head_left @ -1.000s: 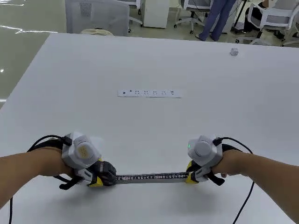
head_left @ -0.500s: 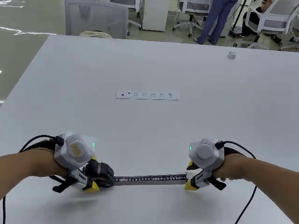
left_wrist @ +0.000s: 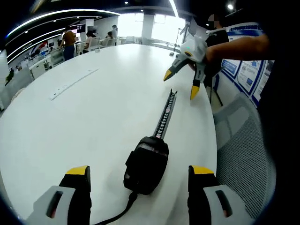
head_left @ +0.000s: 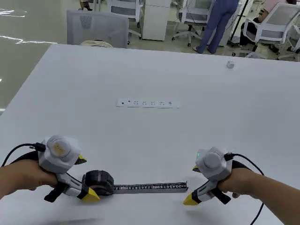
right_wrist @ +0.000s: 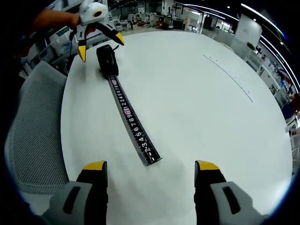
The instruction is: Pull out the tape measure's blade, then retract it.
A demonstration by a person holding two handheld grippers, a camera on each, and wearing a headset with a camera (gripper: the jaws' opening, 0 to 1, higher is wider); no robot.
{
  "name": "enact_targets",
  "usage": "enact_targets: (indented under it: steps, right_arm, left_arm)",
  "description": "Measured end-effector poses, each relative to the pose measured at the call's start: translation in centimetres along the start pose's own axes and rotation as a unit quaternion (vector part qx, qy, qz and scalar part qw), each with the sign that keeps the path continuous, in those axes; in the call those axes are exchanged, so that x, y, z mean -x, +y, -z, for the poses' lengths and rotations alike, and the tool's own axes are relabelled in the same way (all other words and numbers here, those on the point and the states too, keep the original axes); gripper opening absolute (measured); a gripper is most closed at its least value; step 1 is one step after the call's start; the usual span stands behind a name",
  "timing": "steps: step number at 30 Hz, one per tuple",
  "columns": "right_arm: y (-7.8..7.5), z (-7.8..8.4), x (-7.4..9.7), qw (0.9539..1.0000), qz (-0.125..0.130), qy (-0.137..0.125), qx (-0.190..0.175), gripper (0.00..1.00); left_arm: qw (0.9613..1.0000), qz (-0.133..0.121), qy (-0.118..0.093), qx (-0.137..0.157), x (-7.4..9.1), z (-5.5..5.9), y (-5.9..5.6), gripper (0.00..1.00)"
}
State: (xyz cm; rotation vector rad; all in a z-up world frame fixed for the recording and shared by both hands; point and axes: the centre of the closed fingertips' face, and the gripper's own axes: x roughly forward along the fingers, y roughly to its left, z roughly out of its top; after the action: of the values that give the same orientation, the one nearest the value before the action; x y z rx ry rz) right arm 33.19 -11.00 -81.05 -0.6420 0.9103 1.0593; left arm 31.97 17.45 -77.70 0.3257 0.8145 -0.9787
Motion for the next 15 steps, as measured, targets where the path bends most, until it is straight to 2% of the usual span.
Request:
enact_targets:
  steps: [3,5,8,10,11,14,15]
  right_arm:
    - [0.1,0.1,0.5,0.9995,0.015,-0.020,-0.020,0.78]
    - [0.2,-0.1,0.8,0.9977,0.019,-0.041,-0.051,0.79]
    - [-0.2,0.4,1.4,0.9956,0.038,-0.051,-0.068,0.81]
    - [-0.2,0.7,1.8,0.9934,0.043,-0.061,-0.087,0.82]
    - [-0.2,0.9,1.9,0.9926,0.045,-0.064,-0.093,0.82]
    - [-0.1,1.5,2.6,0.9898,0.059,-0.071,-0.109,0.87]
    - [-0.3,1.8,2.9,0.9875,0.072,-0.074,-0.119,0.90]
  left_arm:
    - [0.9996,-0.008,-0.014,0.024,0.9,0.2,-0.3,0.86]
    - [0.9992,-0.015,-0.025,0.028,1.6,0.4,-0.2,0.87]
    - [0.9980,-0.023,-0.041,0.041,2.4,0.5,-0.2,0.87]
    - [0.9976,-0.026,-0.053,0.036,2.9,0.6,-0.5,0.87]
    - [0.9976,-0.026,-0.052,0.038,2.9,0.7,-0.6,0.87]
    - [0.9959,-0.037,-0.062,0.054,3.4,0.9,-0.5,0.87]
    - [0.9946,-0.043,-0.070,0.064,3.7,1.0,-0.3,0.88]
